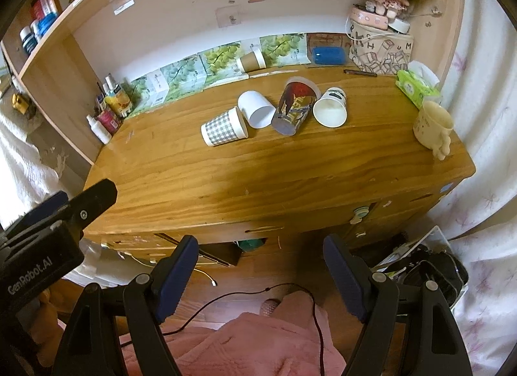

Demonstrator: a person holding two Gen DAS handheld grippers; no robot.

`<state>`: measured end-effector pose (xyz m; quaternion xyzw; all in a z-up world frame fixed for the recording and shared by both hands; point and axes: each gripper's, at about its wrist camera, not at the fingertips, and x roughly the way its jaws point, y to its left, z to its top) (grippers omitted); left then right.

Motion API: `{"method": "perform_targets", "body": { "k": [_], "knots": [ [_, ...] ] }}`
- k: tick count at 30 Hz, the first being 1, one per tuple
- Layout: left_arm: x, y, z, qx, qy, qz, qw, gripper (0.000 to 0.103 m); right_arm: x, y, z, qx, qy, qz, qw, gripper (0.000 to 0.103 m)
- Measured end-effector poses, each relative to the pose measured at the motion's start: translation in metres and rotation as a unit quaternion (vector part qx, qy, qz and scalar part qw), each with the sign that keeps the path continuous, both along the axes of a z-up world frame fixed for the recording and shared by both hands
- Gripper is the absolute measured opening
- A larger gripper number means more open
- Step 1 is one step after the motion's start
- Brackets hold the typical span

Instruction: Flip cup upright

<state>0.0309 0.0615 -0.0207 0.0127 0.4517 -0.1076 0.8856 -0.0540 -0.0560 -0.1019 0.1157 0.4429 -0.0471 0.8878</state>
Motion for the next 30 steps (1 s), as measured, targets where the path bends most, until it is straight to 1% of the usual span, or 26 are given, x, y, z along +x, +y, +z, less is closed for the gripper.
{"method": "perform_targets", "body": {
  "k": [2,6,11,13,19,23,30],
  "knots": [
    [0.006,0.0,-0.003,-0.002,0.011,-0.002,0.9999,0.096,0.003,-0.004,0.001,0.008,-0.004,-0.003,1.0,0.08],
    [0.016,0.0,-0.007,-0.004,0.022,0.005,0.9997,0.096,0.014,-0.01,0.001,0.016,-0.004,-0.009,1.0,0.08],
    [0.036,-0.001,-0.009,0.002,0.027,0.017,0.9995,0.096,0.037,-0.024,-0.002,0.039,-0.007,-0.009,0.999,0.08],
    [0.048,-0.004,-0.01,0.013,0.025,0.025,0.9993,0.096,0.048,-0.03,-0.002,0.046,-0.011,-0.005,0.999,0.08],
    [0.086,-0.011,-0.009,0.034,0.027,0.041,0.9982,0.096,0.095,-0.054,0.008,0.09,-0.028,0.004,0.996,0.08],
    [0.117,-0.018,-0.012,0.042,0.036,0.045,0.9974,0.096,0.13,-0.067,0.012,0.105,-0.03,0.008,0.994,0.08],
    [0.168,-0.037,-0.013,0.056,0.053,0.033,0.9965,0.096,0.183,-0.088,0.012,0.135,-0.029,0.012,0.99,0.08]
  ]
}}
